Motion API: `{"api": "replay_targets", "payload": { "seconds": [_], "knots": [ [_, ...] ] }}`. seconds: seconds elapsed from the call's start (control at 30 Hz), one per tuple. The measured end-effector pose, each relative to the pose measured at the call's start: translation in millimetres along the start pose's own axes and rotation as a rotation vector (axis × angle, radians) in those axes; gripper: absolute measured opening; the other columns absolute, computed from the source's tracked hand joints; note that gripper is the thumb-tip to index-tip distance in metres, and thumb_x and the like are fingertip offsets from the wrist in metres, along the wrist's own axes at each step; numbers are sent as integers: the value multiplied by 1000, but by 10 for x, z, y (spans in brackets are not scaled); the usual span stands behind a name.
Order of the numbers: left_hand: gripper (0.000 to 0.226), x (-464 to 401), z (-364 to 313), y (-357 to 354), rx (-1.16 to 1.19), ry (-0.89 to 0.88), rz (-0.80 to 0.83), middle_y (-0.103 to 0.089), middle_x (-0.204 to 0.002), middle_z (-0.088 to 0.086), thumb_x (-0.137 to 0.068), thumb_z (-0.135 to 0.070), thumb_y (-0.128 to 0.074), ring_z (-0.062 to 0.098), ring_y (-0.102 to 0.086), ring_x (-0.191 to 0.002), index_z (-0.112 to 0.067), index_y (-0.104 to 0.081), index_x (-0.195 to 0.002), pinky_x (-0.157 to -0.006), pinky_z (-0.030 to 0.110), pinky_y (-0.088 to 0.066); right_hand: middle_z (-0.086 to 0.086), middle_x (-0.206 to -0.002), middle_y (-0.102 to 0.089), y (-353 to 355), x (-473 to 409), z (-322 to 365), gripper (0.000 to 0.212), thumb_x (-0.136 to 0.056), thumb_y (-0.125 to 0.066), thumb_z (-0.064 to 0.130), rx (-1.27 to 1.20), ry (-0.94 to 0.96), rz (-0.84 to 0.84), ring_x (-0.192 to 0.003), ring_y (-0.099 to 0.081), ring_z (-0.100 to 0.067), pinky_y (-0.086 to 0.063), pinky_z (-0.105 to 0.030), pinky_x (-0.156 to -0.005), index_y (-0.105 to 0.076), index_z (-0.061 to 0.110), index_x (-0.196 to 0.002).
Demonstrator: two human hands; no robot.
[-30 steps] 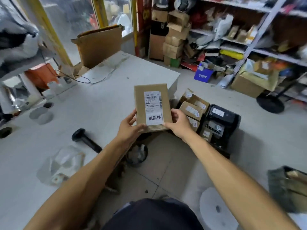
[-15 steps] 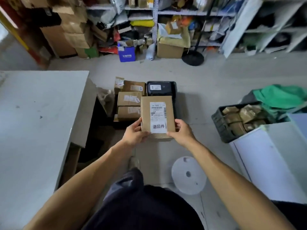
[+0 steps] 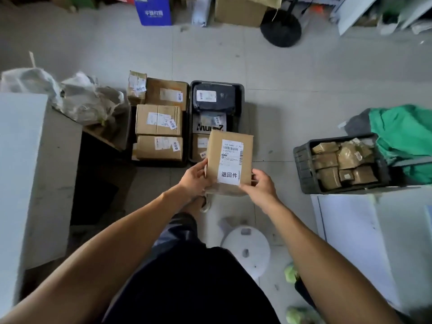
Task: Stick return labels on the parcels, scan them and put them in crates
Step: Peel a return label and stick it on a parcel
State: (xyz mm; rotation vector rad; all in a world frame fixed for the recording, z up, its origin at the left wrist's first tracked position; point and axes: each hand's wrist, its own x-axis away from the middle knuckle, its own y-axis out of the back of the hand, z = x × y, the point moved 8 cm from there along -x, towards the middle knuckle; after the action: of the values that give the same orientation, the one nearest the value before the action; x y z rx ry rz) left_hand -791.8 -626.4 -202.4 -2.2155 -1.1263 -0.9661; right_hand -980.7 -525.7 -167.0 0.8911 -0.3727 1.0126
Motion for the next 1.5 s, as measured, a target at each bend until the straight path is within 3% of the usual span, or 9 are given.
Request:
{"api": "replay_targets", "payload": {
  "seconds": [0.1, 0.2, 0.3, 0.43, 0.6, 0.8, 0.93, 1.23, 1.5],
  "knots": [
    [81, -456, -185, -68, 51, 78, 3, -68, -102, -8, -90, 6, -69, 9, -66, -77, -26, -35, -156, -60, 31, -55, 8, -103, -67, 123, -542, 197, 53, -78, -81, 12, 61, -52, 27, -96, -67, -13, -49, -20, -78, -61, 20, -127],
    [84, -977, -251, -96, 91, 157, -16, -68, -109, -1, -83, 10, -74, 20, -67, -98, -21, -41, -153, -88, 48, -58, 5, -110, -69, 149, -1087, 206, 56, -78, -81, 14, 115, -113, 64, -99, -68, -14, -53, -25, -86, -59, 18, -129],
    [96, -1574, -217, -80, 96, 217, -50, -66, -121, 8, -62, 4, -82, 26, -67, -107, -22, -46, -148, -89, 59, -57, 6, -110, -67, 75, -1619, 65, 59, -78, -85, 19, 130, -173, 86, -98, -66, -11, -54, -26, -85, -57, 17, -129],
    [89, -2650, 96, -8, 70, 239, -125, -67, -118, 11, -49, -2, -81, 28, -65, -113, -21, -55, -132, -88, 49, -60, 7, -109, -62, -211, -2628, -281, 59, -79, -86, 26, 172, -187, 100, -91, -61, -7, -45, -16, -74, -54, 17, -128],
    [77, -4163, 696, -23, 38, 260, -141, -65, -117, 1, -69, 17, -80, 17, -63, -109, -23, -48, -126, -77, 24, -57, -3, -126, -62, -735, -4084, -953, 65, -79, -83, 28, 218, -203, 74, -113, -61, -21, -49, -30, -94, -51, 16, -134],
    [82, -5372, 1395, 93, 23, 321, -173, -64, -118, 4, -68, 10, -83, 19, -65, -111, -33, -47, -127, -89, 37, -60, 18, -96, -56, -1299, -5251, -1598, 47, -84, -79, 45, 202, -269, 148, -80, -53, 6, -37, -2, -60, -50, 22, -113],
    [75, -5701, 1660, 131, -11, 326, -208, -64, -115, 2, -76, 12, -78, 12, -67, -100, -22, -47, -136, -69, 22, -59, 4, -122, -57, -1632, -5616, -1861, 63, -83, -75, 52, 243, -292, 179, -106, -58, -14, -45, -26, -82, -48, 16, -126],
    [38, -5946, 1732, 259, -576, 212, -452, -76, -97, -1, -78, -17, -77, 17, -72, -88, -21, -70, -115, -85, 30, -57, -4, -151, -44, -2032, -5834, -2320, 99, -85, -74, 41, 339, -330, 340, -135, -47, -24, -40, -32, -107, -13, 19, -159],
    [51, -6062, 1777, 164, -857, 203, -409, -63, -120, 7, -92, -31, -68, 32, -64, -101, -34, -55, -141, -84, 41, -53, -12, -153, -37, -2079, -5972, -2367, 111, -92, -69, 33, 515, -318, 398, -126, -53, -28, -37, -27, -80, 19, 22, -159]
  ]
}}
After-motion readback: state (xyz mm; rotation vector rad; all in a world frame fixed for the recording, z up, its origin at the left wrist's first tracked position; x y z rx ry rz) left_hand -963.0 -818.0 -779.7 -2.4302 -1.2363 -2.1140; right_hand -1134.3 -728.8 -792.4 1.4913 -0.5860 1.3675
